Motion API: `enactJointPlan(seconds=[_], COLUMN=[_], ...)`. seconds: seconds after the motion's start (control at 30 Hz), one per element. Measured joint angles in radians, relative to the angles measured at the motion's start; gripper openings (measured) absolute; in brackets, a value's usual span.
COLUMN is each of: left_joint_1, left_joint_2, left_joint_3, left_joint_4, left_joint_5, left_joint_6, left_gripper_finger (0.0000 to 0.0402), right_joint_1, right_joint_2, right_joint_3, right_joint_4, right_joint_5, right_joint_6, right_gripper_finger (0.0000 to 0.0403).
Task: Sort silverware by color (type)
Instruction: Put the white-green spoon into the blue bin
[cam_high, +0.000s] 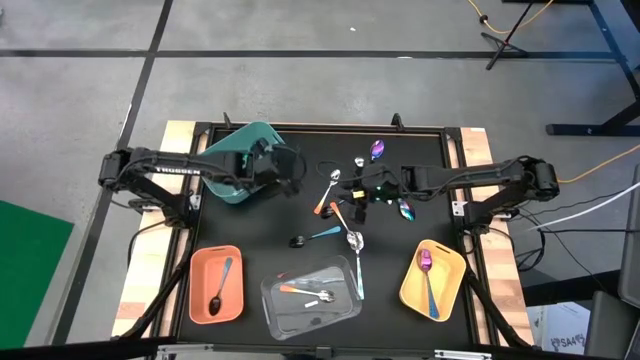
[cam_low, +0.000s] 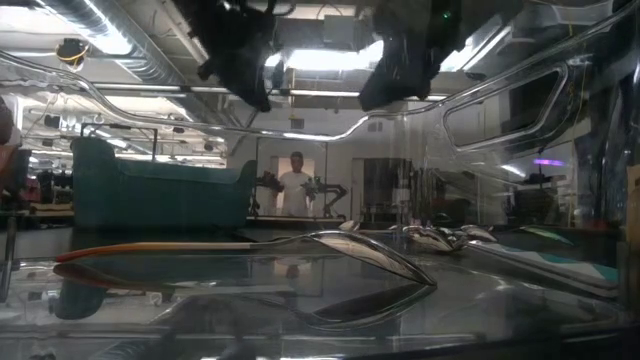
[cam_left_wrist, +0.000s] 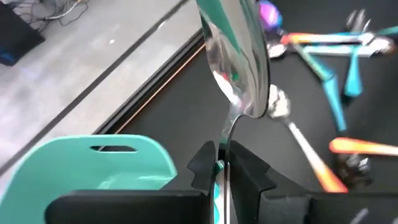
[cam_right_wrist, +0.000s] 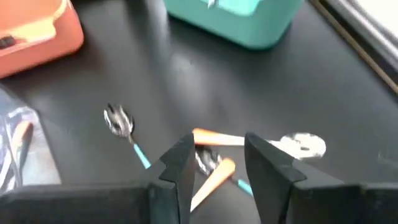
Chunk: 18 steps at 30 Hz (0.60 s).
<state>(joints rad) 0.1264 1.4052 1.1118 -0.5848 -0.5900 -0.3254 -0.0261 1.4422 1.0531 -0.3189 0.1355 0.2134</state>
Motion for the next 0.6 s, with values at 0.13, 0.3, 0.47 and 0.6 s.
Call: enactJointPlan(seconds=[0.13, 0.3, 0.47, 0.6], left_joint_1=[0.075, 0.158, 0.222, 0.262], left_joint_2=[0.000, 0.000, 0.000, 0.000], left_joint_3=[0.000, 0.000, 0.000, 0.000], left_joint_4=[-0.054, -0.166, -0.290, -0.363], left_joint_5=[0.066, 0.088, 0.096, 0.154], left_joint_6=[0.100, 0.188, 0.212, 0.231], left_gripper_finger=[0.0024, 0.0025, 0.0025, 0.0025], right_joint_1=[0.000, 0.000, 0.000, 0.000], right_joint_2=[0.000, 0.000, 0.006, 0.011], right_joint_3=[0.000, 0.000, 0.000, 0.000], right_joint_4=[-0.078, -0.133, -0.147, -0.150], right_joint_5=[-0.014, -0.015, -0.015, -0.015], right_joint_6=[0.044, 0.073, 0.074, 0.074], right_gripper_finger=[0.0127, 0.0127, 0.0127, 0.0127])
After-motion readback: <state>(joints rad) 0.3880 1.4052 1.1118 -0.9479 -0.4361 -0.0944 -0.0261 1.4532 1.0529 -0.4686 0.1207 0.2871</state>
